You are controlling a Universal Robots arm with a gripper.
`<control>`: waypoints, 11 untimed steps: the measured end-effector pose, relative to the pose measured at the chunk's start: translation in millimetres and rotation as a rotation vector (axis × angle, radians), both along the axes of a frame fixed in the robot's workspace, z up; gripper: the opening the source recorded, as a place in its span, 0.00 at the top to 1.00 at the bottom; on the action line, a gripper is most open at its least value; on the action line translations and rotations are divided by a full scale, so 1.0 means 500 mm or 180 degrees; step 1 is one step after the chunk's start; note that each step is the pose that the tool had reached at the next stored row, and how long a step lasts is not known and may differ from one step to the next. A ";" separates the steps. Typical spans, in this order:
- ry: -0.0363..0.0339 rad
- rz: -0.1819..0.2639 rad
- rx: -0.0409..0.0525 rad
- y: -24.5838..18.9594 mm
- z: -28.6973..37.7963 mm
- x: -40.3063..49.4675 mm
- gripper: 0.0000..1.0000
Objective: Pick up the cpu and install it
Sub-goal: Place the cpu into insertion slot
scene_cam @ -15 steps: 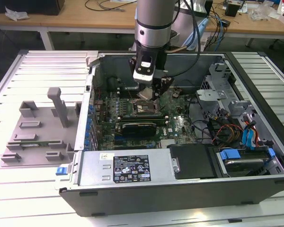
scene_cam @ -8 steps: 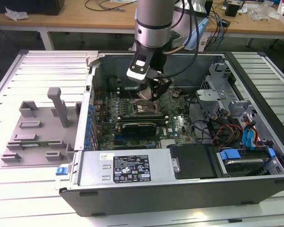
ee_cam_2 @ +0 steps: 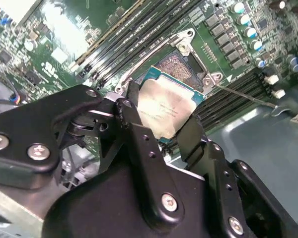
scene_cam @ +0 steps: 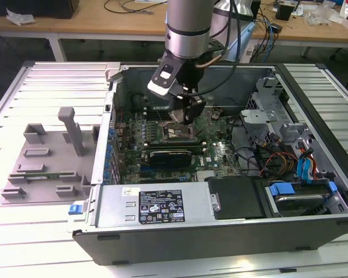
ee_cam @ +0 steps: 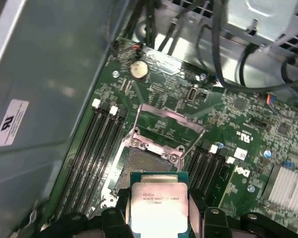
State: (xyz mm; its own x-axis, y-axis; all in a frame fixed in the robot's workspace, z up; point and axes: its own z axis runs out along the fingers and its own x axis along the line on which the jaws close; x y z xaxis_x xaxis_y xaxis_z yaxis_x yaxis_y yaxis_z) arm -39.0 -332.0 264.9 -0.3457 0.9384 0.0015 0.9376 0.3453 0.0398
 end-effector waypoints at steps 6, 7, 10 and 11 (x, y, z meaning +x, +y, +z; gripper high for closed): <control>0.0000 -0.0560 0.0000 0.0000 -0.001 0.000 0.45; 0.0000 -0.0678 0.0000 0.0000 -0.001 0.000 0.45; 0.0000 -0.0875 0.0000 0.0000 -0.002 0.000 0.45; 0.0000 -0.0881 0.0001 0.0001 -0.004 0.000 0.45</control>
